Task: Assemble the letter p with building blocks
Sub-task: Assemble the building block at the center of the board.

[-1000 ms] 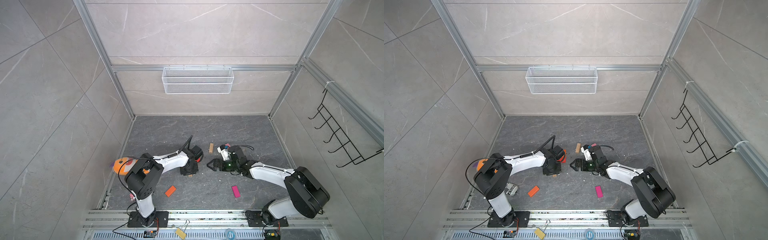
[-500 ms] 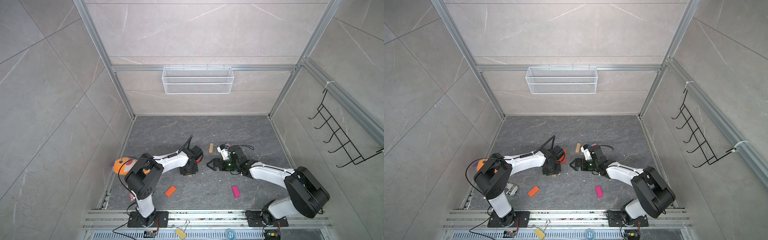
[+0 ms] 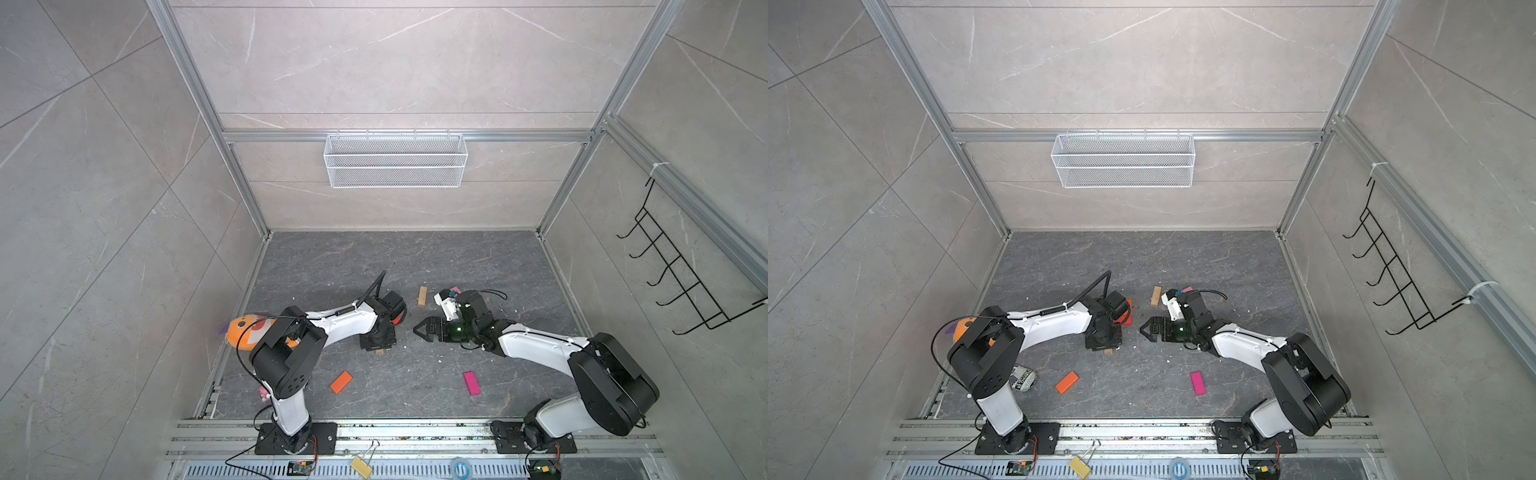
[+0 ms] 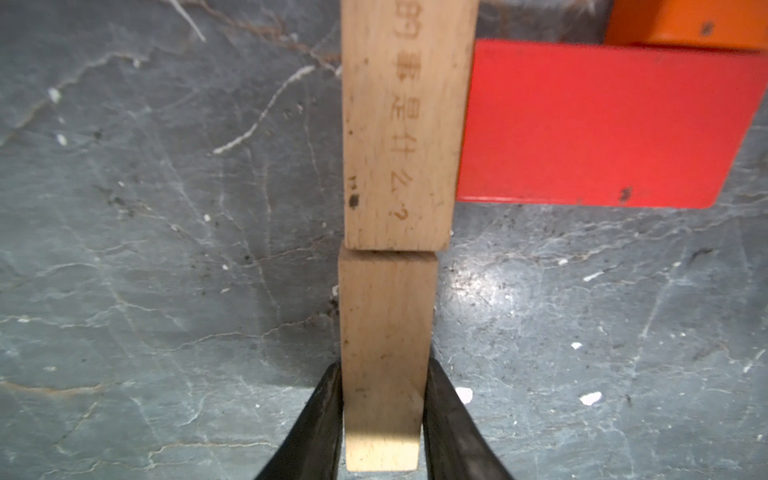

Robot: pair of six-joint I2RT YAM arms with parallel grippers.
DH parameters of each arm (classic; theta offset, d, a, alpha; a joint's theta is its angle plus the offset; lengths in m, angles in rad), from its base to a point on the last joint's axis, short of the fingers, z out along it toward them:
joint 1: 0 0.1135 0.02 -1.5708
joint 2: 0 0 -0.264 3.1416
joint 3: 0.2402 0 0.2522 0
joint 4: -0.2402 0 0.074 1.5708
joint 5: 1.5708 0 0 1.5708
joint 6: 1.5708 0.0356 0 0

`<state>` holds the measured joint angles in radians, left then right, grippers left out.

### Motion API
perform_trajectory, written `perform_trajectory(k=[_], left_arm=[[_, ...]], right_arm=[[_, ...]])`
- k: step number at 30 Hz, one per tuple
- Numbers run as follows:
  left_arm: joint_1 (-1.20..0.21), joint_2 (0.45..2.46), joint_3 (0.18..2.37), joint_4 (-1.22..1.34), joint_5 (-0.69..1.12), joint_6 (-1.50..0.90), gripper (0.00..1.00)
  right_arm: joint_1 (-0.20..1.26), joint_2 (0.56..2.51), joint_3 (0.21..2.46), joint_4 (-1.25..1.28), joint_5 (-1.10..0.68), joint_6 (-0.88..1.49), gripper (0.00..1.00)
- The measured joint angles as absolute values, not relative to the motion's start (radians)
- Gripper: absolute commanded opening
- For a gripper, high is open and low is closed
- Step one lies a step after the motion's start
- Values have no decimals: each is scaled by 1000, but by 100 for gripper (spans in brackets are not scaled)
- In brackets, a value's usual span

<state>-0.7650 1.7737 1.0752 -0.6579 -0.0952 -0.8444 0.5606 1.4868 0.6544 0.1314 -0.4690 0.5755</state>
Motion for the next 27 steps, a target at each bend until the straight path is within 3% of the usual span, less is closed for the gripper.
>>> perform_trajectory(k=[27], left_arm=[[-766, 1808, 1115, -670, -104, -836, 37]], right_arm=[[561, 1499, 655, 130, -469, 575, 100]])
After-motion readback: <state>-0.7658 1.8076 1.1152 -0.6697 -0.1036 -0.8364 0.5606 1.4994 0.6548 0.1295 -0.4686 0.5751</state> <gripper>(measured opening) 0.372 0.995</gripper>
